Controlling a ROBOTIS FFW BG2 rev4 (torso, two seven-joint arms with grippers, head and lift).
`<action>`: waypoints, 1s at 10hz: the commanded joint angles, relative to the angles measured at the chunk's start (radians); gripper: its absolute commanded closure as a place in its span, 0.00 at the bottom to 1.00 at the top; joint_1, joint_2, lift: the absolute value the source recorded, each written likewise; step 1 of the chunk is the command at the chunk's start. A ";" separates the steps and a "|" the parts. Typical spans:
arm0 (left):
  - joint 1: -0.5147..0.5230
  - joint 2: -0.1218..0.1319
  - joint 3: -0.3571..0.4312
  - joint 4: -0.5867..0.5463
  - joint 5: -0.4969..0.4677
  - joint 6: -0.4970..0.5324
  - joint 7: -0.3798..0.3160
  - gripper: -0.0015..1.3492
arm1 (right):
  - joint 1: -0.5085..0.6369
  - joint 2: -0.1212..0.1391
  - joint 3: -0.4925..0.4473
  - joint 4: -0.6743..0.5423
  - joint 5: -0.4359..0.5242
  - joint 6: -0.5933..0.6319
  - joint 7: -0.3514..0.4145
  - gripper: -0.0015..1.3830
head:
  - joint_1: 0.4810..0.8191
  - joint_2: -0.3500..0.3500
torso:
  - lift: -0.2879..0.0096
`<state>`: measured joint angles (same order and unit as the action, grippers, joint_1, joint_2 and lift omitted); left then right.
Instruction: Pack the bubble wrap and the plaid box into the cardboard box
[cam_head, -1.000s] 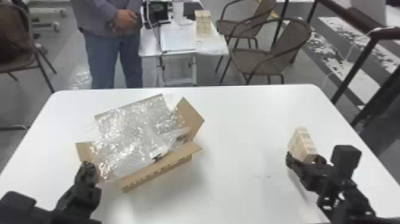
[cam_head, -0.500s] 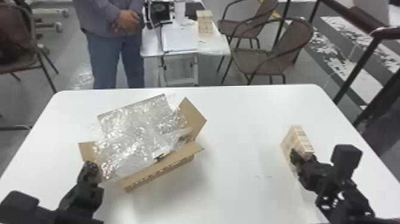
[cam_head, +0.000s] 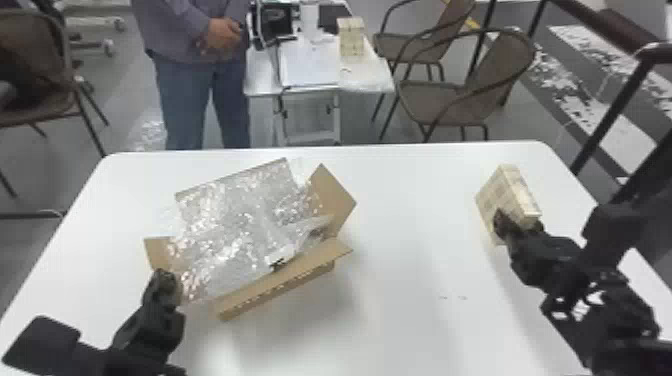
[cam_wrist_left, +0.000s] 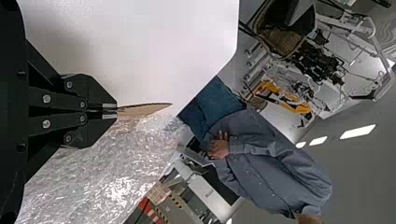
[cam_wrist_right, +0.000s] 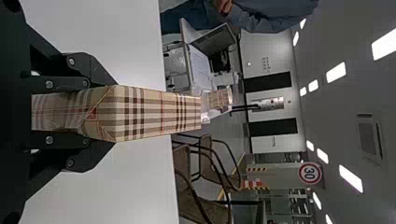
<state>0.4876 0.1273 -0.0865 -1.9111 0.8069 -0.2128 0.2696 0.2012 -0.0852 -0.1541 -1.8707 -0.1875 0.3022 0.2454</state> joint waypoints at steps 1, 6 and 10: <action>-0.006 0.000 -0.002 0.003 0.000 0.006 -0.003 0.89 | -0.040 -0.034 0.054 -0.108 -0.026 0.094 0.000 0.83 | 0.63 0.51 | 0.63; -0.021 0.000 -0.010 0.010 0.005 0.021 -0.010 0.89 | -0.227 -0.110 0.226 -0.120 -0.156 0.213 0.051 0.83 | 0.63 0.66 | 0.63; -0.034 0.003 -0.018 0.018 0.011 0.033 -0.016 0.89 | -0.430 -0.103 0.458 0.071 -0.237 0.190 0.187 0.83 | 0.63 0.82 | 0.63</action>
<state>0.4553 0.1301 -0.1039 -1.8941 0.8161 -0.1815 0.2537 -0.2006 -0.1873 0.2657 -1.8250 -0.4126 0.4937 0.4303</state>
